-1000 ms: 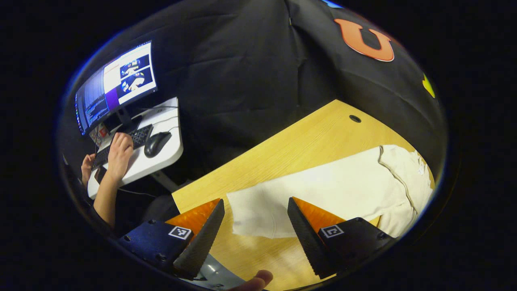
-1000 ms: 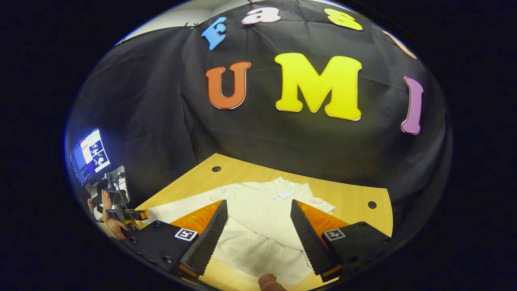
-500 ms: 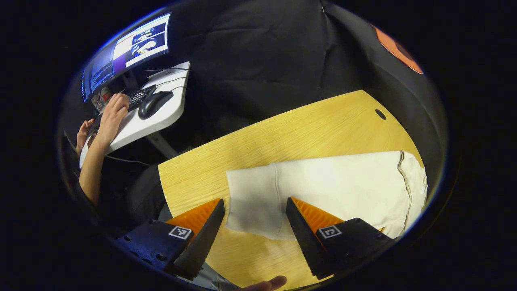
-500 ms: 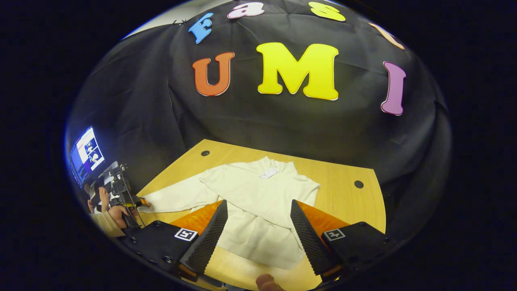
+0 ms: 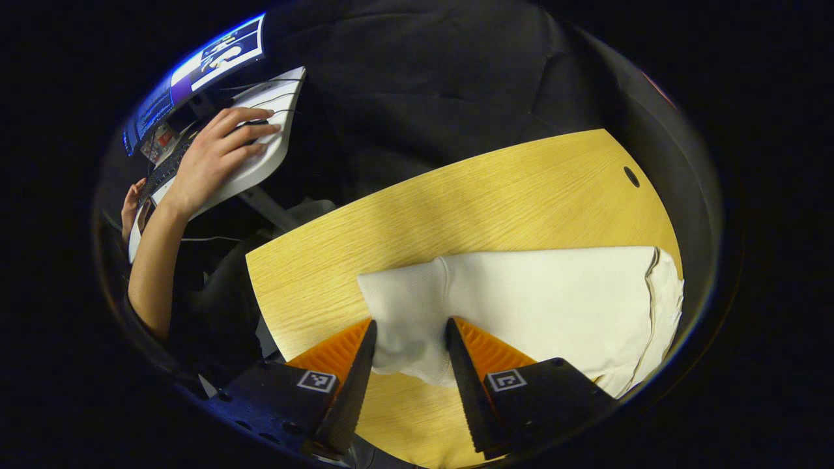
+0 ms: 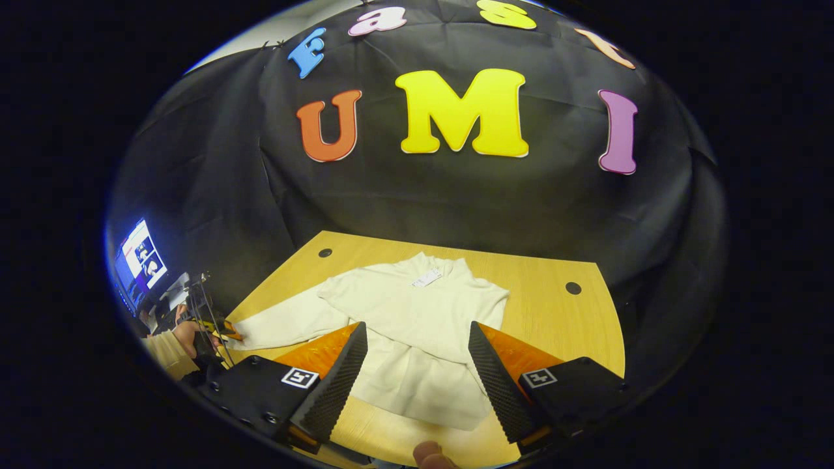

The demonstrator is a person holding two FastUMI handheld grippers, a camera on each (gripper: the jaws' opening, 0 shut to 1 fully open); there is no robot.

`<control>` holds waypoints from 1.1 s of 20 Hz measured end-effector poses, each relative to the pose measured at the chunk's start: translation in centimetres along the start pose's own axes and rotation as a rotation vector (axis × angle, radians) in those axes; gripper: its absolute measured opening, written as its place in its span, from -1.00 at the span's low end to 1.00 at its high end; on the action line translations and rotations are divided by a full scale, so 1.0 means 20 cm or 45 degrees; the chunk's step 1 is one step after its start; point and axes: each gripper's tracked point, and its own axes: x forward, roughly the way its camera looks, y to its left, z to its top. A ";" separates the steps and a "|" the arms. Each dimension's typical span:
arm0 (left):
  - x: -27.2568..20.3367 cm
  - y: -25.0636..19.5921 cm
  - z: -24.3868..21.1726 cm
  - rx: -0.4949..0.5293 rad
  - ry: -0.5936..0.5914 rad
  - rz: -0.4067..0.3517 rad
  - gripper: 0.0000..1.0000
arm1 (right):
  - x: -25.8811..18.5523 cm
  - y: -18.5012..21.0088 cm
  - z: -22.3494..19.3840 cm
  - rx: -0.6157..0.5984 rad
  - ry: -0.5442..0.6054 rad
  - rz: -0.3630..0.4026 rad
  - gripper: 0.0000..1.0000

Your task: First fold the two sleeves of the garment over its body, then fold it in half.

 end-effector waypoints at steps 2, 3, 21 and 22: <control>-0.01 -0.04 0.00 0.022 0.009 -0.020 0.03 | -0.07 -0.06 0.05 -0.006 -0.079 -0.058 0.94; -0.01 -0.05 0.00 0.035 0.016 -0.012 -0.29 | -0.10 -0.09 0.08 -0.006 -0.131 -0.085 0.94; -0.68 -0.98 0.21 0.410 -0.167 -0.272 -0.86 | -0.37 -0.48 0.25 0.021 -0.466 -0.327 0.94; -0.73 -1.10 0.20 0.449 -0.179 -0.299 -0.86 | -0.37 -0.50 0.25 0.023 -0.472 -0.333 0.94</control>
